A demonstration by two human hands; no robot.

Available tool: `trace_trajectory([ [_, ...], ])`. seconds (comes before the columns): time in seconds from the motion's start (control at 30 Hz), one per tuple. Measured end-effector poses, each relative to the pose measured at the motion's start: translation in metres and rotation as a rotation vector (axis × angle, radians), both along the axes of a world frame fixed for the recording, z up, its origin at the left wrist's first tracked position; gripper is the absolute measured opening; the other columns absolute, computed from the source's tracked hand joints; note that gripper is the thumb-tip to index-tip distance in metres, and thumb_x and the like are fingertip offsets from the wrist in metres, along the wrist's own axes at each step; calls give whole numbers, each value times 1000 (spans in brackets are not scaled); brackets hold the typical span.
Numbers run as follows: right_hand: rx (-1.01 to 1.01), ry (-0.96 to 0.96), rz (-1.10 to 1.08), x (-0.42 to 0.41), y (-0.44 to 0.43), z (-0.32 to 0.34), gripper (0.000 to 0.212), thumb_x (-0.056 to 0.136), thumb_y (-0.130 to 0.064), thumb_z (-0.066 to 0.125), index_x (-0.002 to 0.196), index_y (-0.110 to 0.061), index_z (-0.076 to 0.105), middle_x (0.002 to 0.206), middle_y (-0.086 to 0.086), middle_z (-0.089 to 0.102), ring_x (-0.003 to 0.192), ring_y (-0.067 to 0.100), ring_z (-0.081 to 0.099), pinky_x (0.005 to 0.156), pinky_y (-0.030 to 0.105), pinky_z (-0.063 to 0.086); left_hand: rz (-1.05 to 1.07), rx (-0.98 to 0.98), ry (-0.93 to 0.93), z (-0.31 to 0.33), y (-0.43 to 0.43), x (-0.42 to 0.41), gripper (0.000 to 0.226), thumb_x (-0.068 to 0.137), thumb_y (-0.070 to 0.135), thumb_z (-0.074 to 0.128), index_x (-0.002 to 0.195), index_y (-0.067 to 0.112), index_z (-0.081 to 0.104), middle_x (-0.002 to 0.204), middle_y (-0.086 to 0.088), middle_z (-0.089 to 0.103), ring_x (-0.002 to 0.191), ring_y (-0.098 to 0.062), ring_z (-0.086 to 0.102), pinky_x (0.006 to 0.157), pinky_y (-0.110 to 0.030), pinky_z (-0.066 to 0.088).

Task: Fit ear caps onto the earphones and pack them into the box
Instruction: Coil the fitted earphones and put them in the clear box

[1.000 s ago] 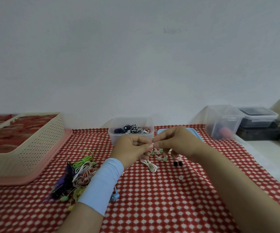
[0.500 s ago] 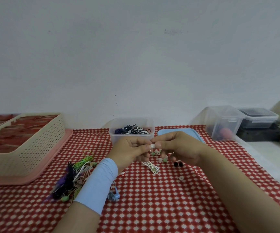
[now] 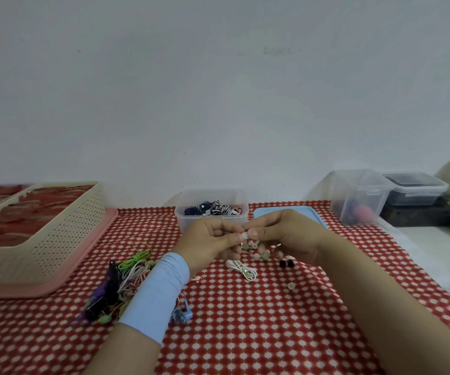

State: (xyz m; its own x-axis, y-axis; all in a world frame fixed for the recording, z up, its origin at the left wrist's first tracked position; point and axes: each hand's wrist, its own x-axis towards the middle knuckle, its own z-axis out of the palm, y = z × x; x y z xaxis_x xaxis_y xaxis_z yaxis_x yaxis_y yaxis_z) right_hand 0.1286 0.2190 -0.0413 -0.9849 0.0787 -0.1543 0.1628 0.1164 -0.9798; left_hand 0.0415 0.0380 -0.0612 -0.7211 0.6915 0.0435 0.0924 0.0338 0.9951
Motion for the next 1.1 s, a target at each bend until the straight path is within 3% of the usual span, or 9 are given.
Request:
trace_trajectory([
  [0.07, 55, 33, -38, 2, -2, 3, 16, 92, -16, 72, 106, -17, 81, 90, 5, 76, 65, 15, 66, 48, 21, 42, 0, 1, 45, 2, 0, -2, 15, 89, 5, 68, 104, 9, 69, 79, -13, 69, 69, -16, 67, 66, -30, 60],
  [0.2, 463, 79, -105, 1, -9, 4, 9, 94, -33, 72, 96, -28, 77, 94, -9, 78, 70, 14, 71, 58, 21, 54, 27, -83, 199, 5, -8, -13, 28, 95, 12, 61, 115, 29, 69, 94, -14, 66, 71, -12, 65, 67, -28, 59],
  [0.27, 684, 48, -80, -2, -16, 1, 24, 90, -42, 74, 109, -28, 74, 108, -11, 74, 85, 8, 70, 84, 27, 57, 56, -151, 263, 5, -12, -17, 25, 97, 12, 59, 109, 29, 72, 87, -7, 68, 71, -12, 67, 67, -28, 60],
  [0.33, 841, -31, -2, -3, -27, -3, 51, 83, -52, 77, 127, -29, 67, 120, -12, 67, 107, 9, 63, 98, 30, 50, 68, -184, 282, 4, -14, -19, 22, 97, 11, 59, 106, 26, 72, 87, -4, 67, 69, -13, 69, 66, -29, 60],
  [0.43, 1005, -82, 32, -5, -43, -10, 68, 78, -63, 75, 136, -32, 58, 125, -9, 65, 114, 13, 60, 96, 33, 50, 93, -195, 296, 5, -15, -20, 19, 94, 10, 62, 108, 22, 70, 93, -4, 66, 69, -17, 71, 67, -34, 62],
  [0.53, 1104, -115, -31, -10, -52, -16, 69, 79, -70, 69, 132, -27, 60, 122, -7, 67, 110, 16, 62, 92, 37, 52, 109, -188, 293, 6, -17, -19, 18, 90, 7, 67, 105, 16, 70, 87, -8, 70, 66, -16, 70, 69, -38, 62],
  [0.7, 1112, -105, -85, -18, -59, -17, 28, 89, -47, 69, 100, -22, 71, 99, -5, 69, 94, 17, 65, 82, 34, 56, 125, -194, 323, 9, -21, -18, 19, 88, 9, 69, 102, 21, 69, 87, -8, 70, 65, -13, 68, 64, -28, 59],
  [0.93, 1087, -26, -186, -30, -49, 11, 12, 86, -37, 66, 80, -27, 72, 86, -8, 71, 81, 15, 66, 74, 33, 57, 239, -161, 436, 31, -30, -29, 15, 86, 12, 72, 96, 23, 72, 92, -3, 70, 81, -26, 69, 67, -34, 61],
  [1.1, 1096, 168, -237, -71, -40, 51, 16, 93, -27, 62, 96, -22, 77, 91, -2, 73, 78, 17, 66, 69, 29, 52, 390, -231, 535, 61, -31, -72, 10, 85, 21, 71, 90, 31, 69, 92, 11, 69, 79, -13, 66, 75, -28, 54],
])
